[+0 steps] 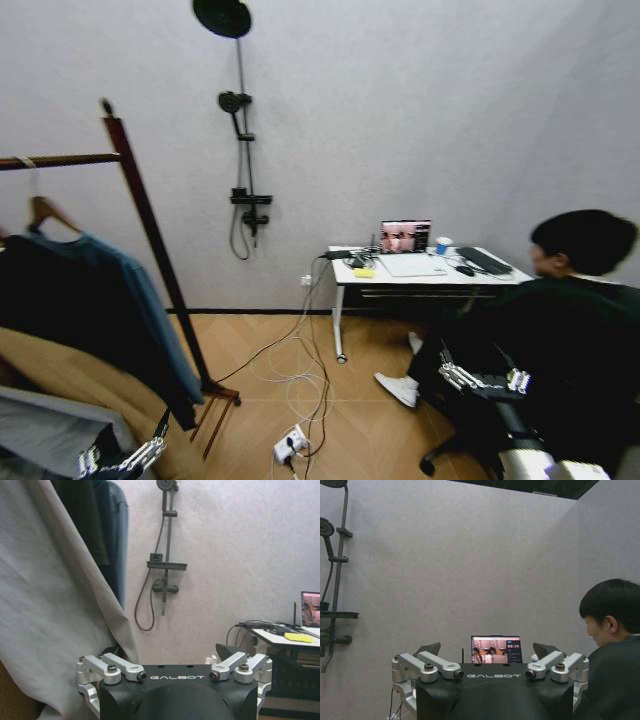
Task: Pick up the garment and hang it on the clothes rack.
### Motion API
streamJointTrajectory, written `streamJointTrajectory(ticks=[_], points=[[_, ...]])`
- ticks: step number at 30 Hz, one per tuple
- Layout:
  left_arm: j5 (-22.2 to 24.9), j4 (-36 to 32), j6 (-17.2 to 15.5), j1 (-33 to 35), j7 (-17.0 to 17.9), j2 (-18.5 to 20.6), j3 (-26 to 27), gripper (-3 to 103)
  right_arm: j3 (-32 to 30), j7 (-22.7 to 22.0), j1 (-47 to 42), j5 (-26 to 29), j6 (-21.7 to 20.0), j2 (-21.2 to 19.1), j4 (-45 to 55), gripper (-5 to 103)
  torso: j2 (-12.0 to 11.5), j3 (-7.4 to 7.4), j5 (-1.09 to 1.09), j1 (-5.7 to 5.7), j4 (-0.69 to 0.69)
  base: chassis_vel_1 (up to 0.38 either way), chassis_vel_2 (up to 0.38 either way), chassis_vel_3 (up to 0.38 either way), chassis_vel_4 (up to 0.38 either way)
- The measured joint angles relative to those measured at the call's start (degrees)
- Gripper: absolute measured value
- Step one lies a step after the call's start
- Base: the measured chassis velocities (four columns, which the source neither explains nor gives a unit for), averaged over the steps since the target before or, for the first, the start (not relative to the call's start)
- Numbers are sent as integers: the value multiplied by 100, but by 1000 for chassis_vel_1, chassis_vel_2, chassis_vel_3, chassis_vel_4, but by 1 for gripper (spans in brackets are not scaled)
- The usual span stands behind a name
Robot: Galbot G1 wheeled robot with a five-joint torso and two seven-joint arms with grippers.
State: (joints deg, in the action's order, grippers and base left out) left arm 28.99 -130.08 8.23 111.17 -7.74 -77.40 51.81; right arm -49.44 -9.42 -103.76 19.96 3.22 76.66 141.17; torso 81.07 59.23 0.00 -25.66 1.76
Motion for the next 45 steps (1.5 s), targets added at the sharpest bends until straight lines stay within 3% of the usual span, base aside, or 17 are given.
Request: streamJointTrajectory(ticks=[14,34,36,41,45], points=[[0,0,0,0,0,0,0,100,0,0,1,0,0,0,0,100,-1,0,-1,0,-2,61,-76,-69,67],[0,0,0,0,-1,0,0,100,1,0,0,0,0,0,0,100,3,-2,-3,5,-3,278,-270,-272,268],[0,1,0,0,2,0,0,100,1,0,-1,0,0,-1,0,100,5,-3,5,7,-4,128,-78,-214,181],[0,0,0,0,0,0,0,100,0,0,-2,0,0,0,-1,100,1,0,-2,4,0,17,-11,-69,52],[0,0,0,0,0,0,0,100,1,0,3,0,0,-1,-1,100,-4,3,-1,-5,-4,-104,-12,59,-50]])
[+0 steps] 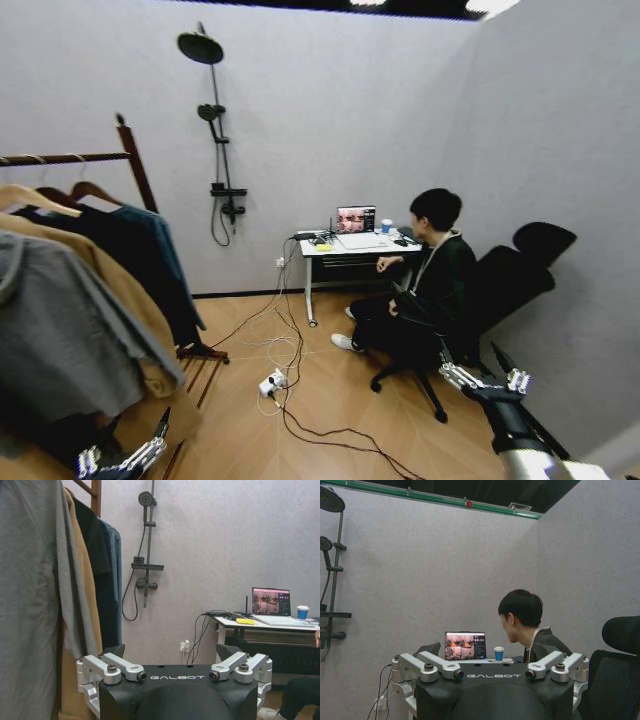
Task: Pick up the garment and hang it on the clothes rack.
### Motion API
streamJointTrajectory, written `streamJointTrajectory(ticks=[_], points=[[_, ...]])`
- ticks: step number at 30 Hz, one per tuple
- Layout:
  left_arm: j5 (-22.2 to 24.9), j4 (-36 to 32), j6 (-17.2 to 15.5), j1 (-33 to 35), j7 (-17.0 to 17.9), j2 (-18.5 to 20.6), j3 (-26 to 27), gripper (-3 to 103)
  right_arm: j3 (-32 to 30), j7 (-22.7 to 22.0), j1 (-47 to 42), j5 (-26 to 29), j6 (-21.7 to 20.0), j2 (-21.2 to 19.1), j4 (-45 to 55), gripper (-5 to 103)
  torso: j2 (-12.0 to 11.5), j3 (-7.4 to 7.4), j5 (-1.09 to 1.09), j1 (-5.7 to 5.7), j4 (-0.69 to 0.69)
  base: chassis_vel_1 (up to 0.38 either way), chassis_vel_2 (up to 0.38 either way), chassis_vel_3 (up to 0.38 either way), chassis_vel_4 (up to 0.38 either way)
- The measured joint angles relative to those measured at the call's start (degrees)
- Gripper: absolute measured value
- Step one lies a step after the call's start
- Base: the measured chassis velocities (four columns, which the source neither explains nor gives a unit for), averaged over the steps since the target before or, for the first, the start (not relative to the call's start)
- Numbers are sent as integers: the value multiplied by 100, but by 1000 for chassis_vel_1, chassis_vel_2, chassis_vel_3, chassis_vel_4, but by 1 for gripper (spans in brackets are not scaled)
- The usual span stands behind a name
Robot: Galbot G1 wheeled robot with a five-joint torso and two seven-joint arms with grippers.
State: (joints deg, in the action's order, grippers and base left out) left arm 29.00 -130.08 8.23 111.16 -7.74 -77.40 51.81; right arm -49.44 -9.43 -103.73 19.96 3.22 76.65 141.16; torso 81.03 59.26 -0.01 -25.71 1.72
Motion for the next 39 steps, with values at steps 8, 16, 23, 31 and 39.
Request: streamJointTrajectory(ticks=[8,16,23,31,39], points=[[0,0,0,0,0,0,0,100,0,0,-1,0,0,0,0,100,2,-2,2,3,2,-43,17,15,-58],[0,0,0,0,1,0,0,100,0,0,-2,0,0,0,0,100,3,-2,1,4,2,4,-6,-6,7],[0,-1,0,0,1,0,0,100,0,0,-2,0,0,0,0,100,3,-2,1,4,1,134,-113,-101,103],[0,0,0,0,2,0,0,100,0,0,-2,0,0,0,0,100,5,-3,1,7,2,250,-227,-224,210],[0,0,0,0,3,0,0,100,0,0,-2,0,0,-1,0,100,3,-1,1,3,0,300,-300,-300,300]])
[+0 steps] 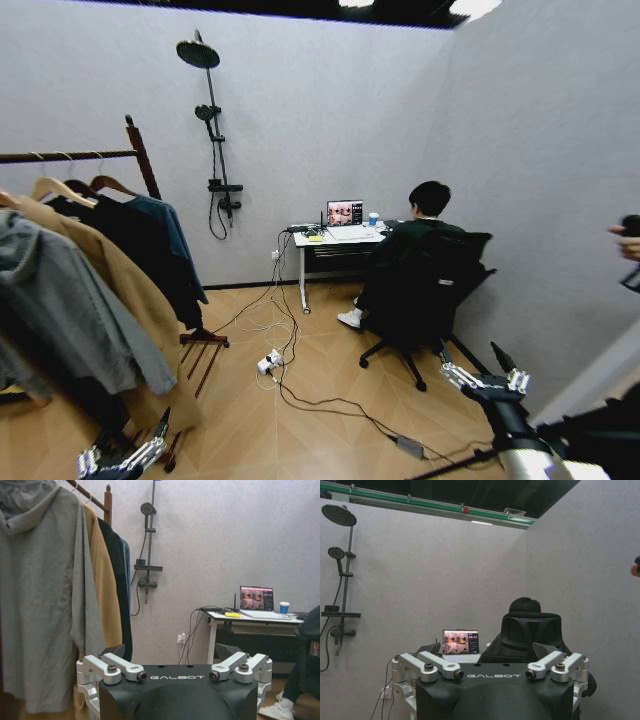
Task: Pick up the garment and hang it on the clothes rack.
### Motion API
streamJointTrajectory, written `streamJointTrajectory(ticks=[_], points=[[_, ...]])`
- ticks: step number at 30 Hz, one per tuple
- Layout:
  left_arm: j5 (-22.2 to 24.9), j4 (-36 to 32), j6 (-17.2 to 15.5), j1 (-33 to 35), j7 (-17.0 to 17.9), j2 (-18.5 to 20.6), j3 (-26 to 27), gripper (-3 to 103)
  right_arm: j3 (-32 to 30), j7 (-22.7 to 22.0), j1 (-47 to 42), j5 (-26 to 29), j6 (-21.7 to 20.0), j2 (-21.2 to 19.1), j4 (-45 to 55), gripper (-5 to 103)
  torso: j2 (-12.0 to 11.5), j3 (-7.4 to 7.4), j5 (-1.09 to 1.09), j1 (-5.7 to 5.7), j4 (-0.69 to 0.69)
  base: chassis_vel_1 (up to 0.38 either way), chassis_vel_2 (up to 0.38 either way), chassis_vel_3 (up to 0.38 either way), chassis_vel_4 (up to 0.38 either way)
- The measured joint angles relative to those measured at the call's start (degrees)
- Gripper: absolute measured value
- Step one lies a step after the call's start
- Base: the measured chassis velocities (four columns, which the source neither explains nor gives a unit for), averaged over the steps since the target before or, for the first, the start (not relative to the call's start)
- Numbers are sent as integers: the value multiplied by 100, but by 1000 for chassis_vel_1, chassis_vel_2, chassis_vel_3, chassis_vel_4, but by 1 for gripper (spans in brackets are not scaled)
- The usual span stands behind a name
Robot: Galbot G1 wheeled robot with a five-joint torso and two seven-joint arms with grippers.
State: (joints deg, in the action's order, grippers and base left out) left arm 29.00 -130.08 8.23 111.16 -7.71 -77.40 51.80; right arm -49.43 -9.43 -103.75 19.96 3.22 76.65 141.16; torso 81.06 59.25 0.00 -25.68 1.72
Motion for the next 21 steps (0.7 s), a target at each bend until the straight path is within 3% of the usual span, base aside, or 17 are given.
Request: streamJointTrajectory(ticks=[4,8,10,13,14,15,16,18,21], points=[[0,0,0,0,-2,0,0,100,0,0,-1,0,0,0,0,100,2,-3,5,4,2,351,-357,-362,358],[0,-1,0,0,-1,0,1,100,0,0,-1,0,0,1,0,100,3,-3,-4,5,2,393,-353,-367,338],[0,-1,0,0,-2,0,0,100,-1,0,-2,0,0,0,1,100,3,-3,6,5,2,333,-371,-346,373],[0,-1,0,0,0,0,1,100,0,0,-1,0,0,0,0,100,2,-2,-5,3,1,349,-368,-357,349],[0,0,0,0,-2,0,0,100,-1,0,-2,0,1,0,1,100,3,-3,9,4,2,343,-324,-337,355],[0,0,0,0,-2,0,0,100,-1,0,-2,0,1,0,1,100,3,-3,9,4,2,343,-324,-337,355],[0,-1,0,0,-3,0,1,100,0,0,-1,0,0,0,0,100,0,-1,-4,1,1,339,-352,-338,355],[0,-1,0,0,-7,0,0,100,-1,-1,-1,0,0,0,0,100,0,-1,-7,1,2,339,-346,-315,334],[0,0,0,0,1,0,1,100,0,0,-2,0,1,0,3,100,5,-5,4,8,-1,233,-285,-270,257]])
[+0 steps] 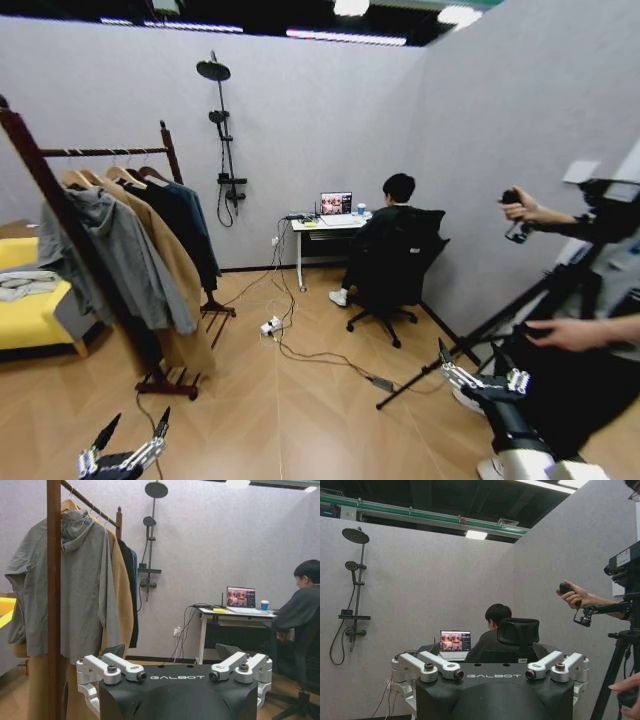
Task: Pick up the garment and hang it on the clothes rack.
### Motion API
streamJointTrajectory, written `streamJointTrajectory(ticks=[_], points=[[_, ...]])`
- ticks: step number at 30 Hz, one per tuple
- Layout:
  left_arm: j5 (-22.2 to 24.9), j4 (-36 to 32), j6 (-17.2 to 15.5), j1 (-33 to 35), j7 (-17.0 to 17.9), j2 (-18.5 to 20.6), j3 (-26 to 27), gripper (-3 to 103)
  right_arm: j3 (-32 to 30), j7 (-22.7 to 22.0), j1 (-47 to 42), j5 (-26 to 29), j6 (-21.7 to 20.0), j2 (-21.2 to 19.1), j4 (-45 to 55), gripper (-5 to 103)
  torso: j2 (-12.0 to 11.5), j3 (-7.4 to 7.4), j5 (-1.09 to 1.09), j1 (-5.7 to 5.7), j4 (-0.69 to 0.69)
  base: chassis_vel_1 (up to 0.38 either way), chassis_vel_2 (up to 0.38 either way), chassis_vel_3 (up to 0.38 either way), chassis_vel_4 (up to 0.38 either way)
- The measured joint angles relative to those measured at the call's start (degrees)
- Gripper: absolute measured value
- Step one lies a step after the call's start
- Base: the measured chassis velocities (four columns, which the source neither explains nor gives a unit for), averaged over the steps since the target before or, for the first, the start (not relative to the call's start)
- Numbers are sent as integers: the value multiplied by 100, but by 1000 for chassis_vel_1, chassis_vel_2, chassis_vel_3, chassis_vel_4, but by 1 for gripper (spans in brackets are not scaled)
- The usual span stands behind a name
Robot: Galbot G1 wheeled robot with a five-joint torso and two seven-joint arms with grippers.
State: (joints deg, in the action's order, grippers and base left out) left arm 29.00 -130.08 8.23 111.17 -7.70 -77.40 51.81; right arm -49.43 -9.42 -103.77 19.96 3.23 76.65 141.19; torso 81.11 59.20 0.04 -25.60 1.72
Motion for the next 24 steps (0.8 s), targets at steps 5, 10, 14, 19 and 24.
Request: streamJointTrajectory(ticks=[5,10,14,19,24], points=[[0,0,0,0,-4,0,-1,100,-1,-1,-3,0,0,0,-1,100,0,1,-5,1,3,55,-124,-162,137],[0,0,0,0,-3,0,-1,100,-1,-1,4,0,0,0,-2,100,-9,6,-3,-12,2,-20,49,44,-32],[0,0,0,0,-3,0,-1,100,-1,0,4,0,0,0,-2,100,-9,6,-6,-13,1,-39,66,60,-69],[0,0,0,0,-3,0,-1,100,-1,-1,2,0,0,0,-2,100,-5,3,-5,-6,2,0,0,0,0],[0,0,0,0,-2,0,-1,100,-1,-1,1,0,0,0,-2,100,-4,3,-5,-4,2,0,0,0,0]])
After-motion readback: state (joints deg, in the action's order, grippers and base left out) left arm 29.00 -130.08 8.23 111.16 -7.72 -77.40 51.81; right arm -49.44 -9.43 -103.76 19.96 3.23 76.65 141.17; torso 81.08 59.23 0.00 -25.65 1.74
